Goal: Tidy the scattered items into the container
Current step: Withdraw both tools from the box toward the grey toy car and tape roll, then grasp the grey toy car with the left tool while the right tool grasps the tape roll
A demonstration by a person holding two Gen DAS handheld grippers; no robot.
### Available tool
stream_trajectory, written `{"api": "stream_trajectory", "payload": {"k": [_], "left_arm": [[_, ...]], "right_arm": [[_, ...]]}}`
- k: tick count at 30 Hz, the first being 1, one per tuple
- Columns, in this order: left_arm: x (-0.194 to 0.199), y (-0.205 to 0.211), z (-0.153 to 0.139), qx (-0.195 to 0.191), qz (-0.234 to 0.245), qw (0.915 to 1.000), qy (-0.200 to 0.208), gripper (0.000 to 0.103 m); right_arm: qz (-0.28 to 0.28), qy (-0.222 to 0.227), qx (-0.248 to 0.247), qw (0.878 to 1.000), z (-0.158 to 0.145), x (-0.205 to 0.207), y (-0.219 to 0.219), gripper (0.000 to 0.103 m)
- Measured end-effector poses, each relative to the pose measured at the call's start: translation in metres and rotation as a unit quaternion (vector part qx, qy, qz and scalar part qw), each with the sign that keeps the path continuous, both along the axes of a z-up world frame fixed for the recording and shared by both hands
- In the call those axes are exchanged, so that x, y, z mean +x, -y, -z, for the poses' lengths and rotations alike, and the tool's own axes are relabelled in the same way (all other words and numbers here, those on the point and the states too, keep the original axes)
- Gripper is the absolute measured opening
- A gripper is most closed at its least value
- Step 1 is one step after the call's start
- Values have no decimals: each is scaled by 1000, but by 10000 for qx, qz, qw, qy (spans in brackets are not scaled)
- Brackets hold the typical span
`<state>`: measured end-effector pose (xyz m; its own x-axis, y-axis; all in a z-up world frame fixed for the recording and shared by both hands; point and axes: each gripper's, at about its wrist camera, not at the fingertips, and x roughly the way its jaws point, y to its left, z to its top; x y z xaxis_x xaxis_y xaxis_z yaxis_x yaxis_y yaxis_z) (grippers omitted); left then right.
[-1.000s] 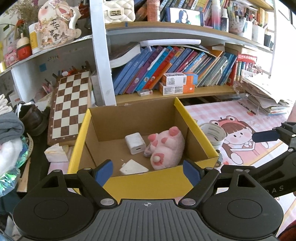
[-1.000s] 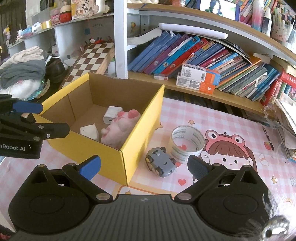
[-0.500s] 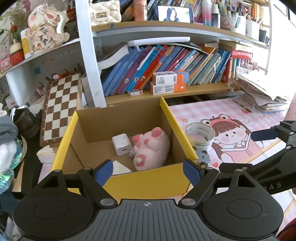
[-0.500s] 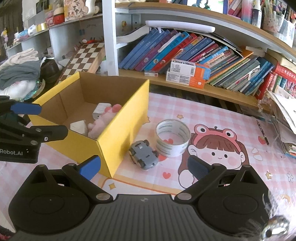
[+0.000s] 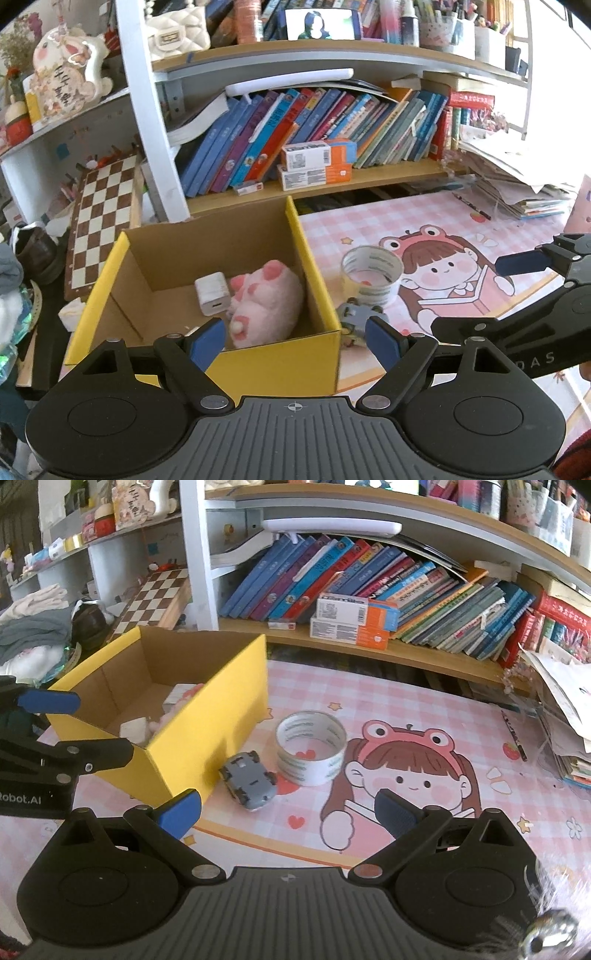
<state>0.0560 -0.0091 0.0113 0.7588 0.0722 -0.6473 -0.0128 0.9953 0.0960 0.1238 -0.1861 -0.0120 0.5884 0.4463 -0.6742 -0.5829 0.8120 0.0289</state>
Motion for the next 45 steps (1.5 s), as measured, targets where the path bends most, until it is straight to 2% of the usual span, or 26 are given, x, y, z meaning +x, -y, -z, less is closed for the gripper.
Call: {"api": "stream_trajectory", "payload": {"k": [15,24,45], "left_arm": [[14,49,4,175,276,9994,-75,85],[23,74,13,448,546,9973,-184,85],[60,92,52,842,695,9911,-766,82]], "right_arm": [[158,-97,128,9997,8,21,40,101],[304,-159,223,9992,13,37,56,101],[76,-253,145,9995,33,80,47,99]]}}
